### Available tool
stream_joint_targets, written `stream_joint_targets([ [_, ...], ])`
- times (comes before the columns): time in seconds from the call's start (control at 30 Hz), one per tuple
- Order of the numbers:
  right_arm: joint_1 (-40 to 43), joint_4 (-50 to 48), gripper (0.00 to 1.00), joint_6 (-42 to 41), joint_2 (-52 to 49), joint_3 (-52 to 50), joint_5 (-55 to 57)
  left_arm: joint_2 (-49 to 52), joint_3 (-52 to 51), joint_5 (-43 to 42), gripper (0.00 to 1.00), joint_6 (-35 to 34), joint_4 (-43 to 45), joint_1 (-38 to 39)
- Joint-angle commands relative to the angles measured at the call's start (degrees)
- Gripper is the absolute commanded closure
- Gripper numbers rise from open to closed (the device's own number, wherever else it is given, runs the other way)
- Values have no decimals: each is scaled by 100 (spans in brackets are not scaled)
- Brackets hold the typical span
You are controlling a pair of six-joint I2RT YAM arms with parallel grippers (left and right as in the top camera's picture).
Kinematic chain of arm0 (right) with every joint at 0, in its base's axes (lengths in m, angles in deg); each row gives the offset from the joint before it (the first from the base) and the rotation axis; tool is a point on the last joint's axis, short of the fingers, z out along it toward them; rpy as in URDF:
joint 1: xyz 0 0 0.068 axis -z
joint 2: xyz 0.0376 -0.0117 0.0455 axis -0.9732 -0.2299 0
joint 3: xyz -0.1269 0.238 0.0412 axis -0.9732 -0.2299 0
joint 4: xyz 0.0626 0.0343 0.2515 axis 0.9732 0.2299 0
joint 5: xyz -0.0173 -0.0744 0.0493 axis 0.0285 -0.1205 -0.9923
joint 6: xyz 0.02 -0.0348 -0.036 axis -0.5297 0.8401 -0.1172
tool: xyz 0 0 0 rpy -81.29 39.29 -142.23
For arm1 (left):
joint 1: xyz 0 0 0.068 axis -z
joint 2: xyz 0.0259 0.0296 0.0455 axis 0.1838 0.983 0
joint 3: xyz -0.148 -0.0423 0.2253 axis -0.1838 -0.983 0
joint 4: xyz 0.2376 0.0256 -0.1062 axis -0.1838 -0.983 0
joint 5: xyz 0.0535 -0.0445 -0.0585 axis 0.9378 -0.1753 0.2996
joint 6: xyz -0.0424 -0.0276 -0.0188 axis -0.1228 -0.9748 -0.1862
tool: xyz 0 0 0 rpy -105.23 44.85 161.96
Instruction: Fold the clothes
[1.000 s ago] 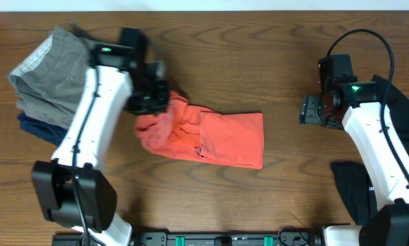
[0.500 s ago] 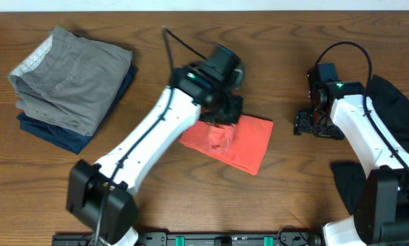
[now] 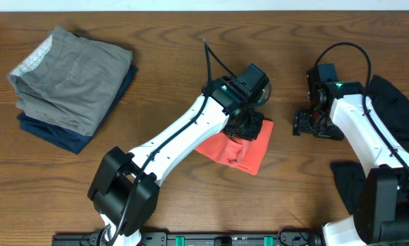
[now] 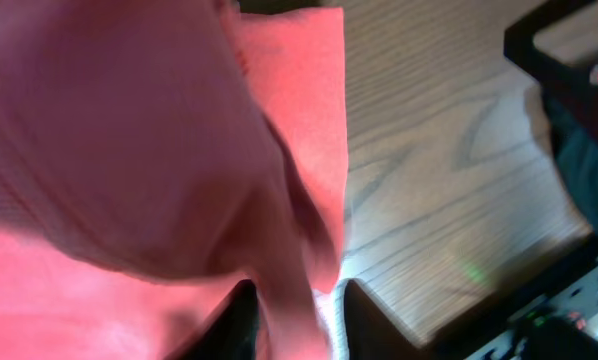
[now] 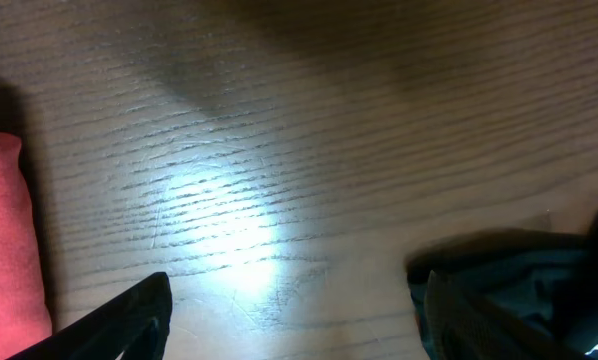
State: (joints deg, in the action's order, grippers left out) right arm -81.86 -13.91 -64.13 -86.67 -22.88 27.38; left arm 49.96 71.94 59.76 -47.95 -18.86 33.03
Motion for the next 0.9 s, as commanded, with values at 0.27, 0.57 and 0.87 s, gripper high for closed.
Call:
stream_joint_targets([
  [0.27, 20, -35, 20, 225, -33, -24, -280, -868, 199, 66, 50, 479, -13, -1010],
  [0.57, -188, -804, 19, 1478, 361, 273, -2503, -879, 74, 61, 49, 474, -234, -2608],
  [0.87, -1064, -1362, 16, 1676, 402, 341, -2739, -719, -249, 61, 48, 474, -389, -3045],
])
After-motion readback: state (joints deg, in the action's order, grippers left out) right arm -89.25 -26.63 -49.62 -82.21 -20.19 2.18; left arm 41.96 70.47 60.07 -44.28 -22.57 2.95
